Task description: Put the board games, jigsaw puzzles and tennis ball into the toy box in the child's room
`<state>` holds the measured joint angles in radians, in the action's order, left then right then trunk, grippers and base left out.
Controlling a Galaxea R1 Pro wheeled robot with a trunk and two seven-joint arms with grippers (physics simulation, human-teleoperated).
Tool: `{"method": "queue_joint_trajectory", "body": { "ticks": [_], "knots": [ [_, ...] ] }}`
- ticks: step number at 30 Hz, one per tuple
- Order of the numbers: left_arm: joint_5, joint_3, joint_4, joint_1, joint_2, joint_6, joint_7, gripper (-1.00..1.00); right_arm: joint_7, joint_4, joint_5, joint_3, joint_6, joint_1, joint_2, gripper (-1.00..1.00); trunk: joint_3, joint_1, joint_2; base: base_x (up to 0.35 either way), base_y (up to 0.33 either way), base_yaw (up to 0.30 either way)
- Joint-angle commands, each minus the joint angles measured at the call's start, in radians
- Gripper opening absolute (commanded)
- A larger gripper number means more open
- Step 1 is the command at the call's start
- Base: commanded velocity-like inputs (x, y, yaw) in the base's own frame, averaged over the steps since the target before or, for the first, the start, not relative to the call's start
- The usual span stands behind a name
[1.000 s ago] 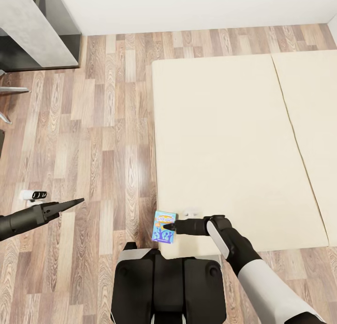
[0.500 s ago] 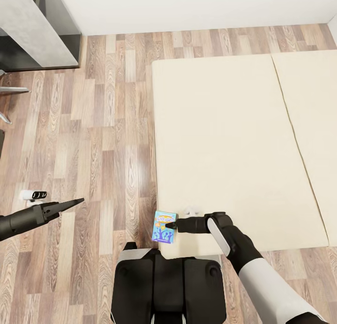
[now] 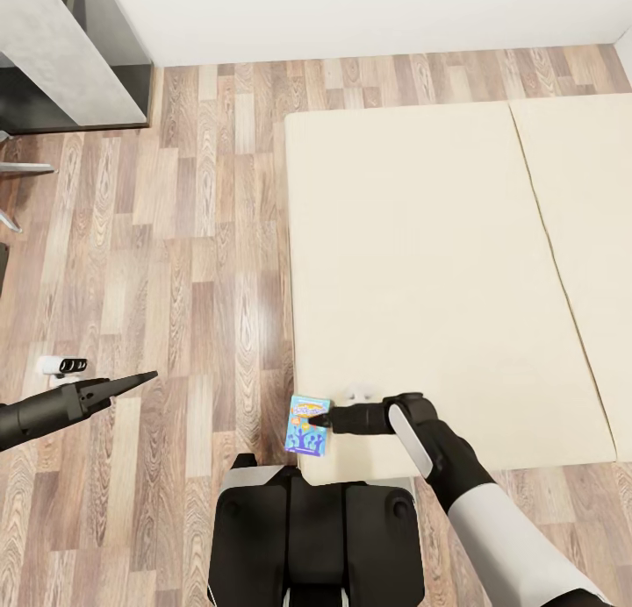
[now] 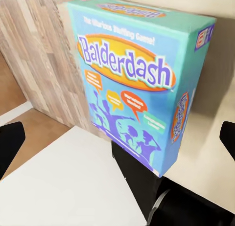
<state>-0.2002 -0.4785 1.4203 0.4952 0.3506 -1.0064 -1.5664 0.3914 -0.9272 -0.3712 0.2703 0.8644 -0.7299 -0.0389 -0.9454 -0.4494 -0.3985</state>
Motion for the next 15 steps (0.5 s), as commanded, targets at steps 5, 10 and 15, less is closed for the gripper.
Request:
{"method": "queue_joint_trajectory", "body": {
  "ticks": [5, 10, 15],
  "knots": [
    [0.001, -0.004, 0.000, 0.000, 0.001, -0.011, -0.004, 1.00, 0.002, -0.064, 0.005, -0.002, 0.044, 0.007, -0.002, 1.00, -0.001, -0.001, -0.002, 0.000, 0.000, 0.000],
    [0.001, -0.011, 0.000, 0.000, 0.001, -0.011, -0.004, 1.00, 0.000, -0.083, 0.005, -0.002, 0.060, 0.008, -0.003, 1.00, -0.001, -0.001, -0.002, 0.000, 0.000, 0.000],
    [0.001, -0.013, 0.000, 0.000, 0.001, -0.012, -0.004, 1.00, -0.015, -0.088, 0.004, -0.002, 0.064, 0.009, -0.006, 1.00, 0.004, -0.001, -0.002, 0.000, 0.000, 0.000]
  ]
}}
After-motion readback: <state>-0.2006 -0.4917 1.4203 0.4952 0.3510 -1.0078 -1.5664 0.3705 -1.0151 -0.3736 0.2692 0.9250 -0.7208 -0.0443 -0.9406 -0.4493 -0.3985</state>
